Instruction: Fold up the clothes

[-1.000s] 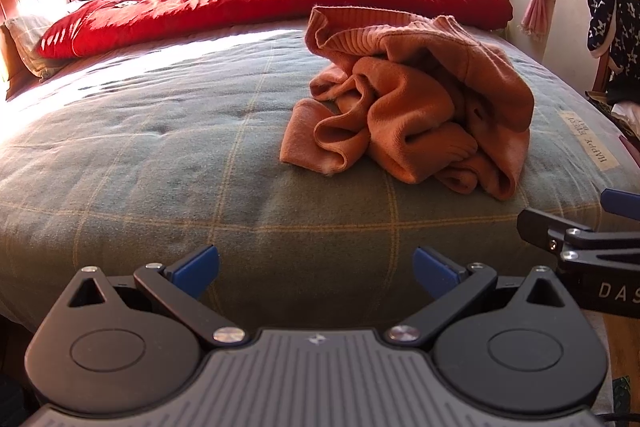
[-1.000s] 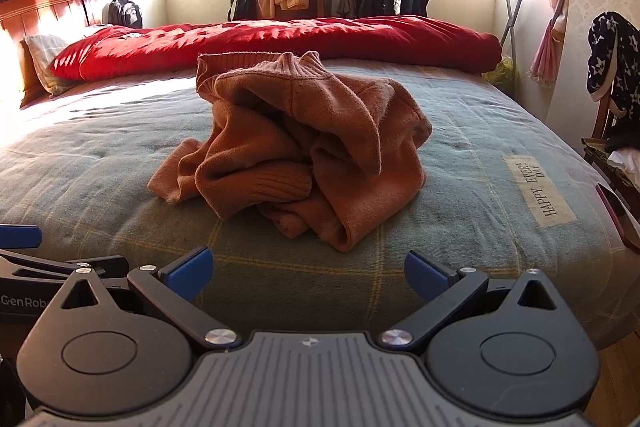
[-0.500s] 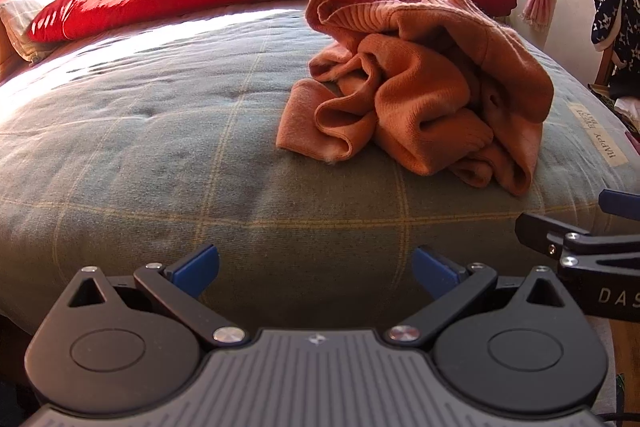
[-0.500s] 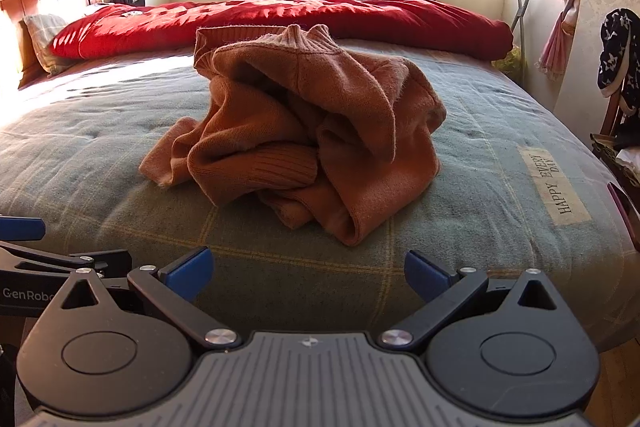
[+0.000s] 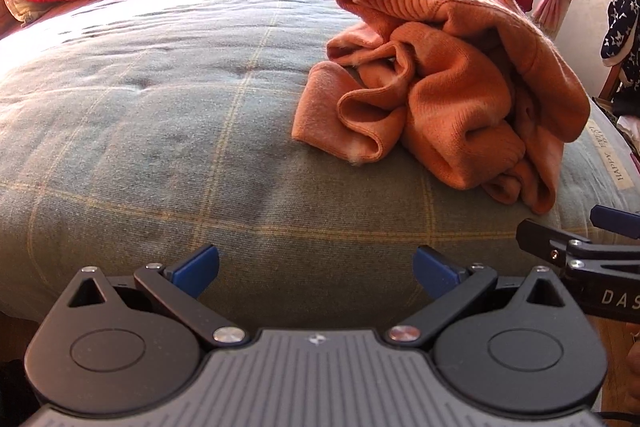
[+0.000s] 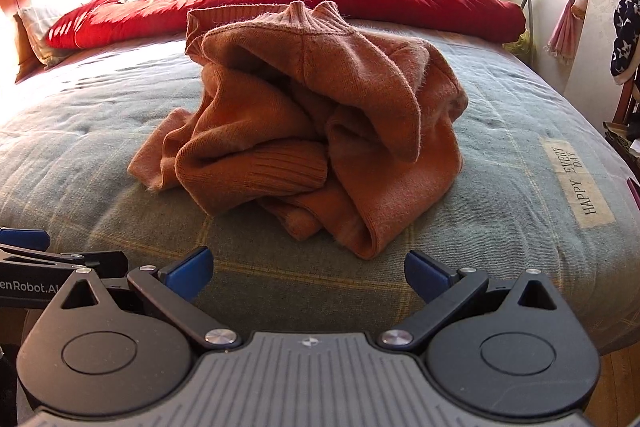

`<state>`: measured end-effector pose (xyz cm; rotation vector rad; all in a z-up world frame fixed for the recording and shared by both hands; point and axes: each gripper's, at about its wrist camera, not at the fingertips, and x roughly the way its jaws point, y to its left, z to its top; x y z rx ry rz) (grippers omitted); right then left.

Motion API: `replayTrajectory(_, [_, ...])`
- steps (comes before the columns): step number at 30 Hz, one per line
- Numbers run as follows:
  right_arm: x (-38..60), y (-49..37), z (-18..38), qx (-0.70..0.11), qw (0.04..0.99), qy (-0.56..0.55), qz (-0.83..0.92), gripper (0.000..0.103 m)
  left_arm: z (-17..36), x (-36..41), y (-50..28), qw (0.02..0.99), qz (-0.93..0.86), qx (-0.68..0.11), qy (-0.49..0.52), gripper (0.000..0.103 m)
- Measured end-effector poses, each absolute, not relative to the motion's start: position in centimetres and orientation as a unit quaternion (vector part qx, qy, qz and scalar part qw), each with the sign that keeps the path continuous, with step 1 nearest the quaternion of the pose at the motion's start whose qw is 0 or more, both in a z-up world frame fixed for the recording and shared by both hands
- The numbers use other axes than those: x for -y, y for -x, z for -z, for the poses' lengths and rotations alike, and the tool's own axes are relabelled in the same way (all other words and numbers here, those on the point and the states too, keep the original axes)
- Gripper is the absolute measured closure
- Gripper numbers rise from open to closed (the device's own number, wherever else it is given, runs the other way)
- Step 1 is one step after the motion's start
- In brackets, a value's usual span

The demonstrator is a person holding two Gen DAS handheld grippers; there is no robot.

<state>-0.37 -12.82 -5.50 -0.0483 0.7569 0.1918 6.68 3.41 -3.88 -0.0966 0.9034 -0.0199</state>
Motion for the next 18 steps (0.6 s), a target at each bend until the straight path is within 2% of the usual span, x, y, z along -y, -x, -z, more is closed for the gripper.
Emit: replayTrajectory(18, [13.2, -3.3, 6.4, -0.392, 0.915, -0.003, -0.096, 0.000, 5.0, -3.1, -9.9, 0.892, -0.039, -0.450, -0.013, 0.000])
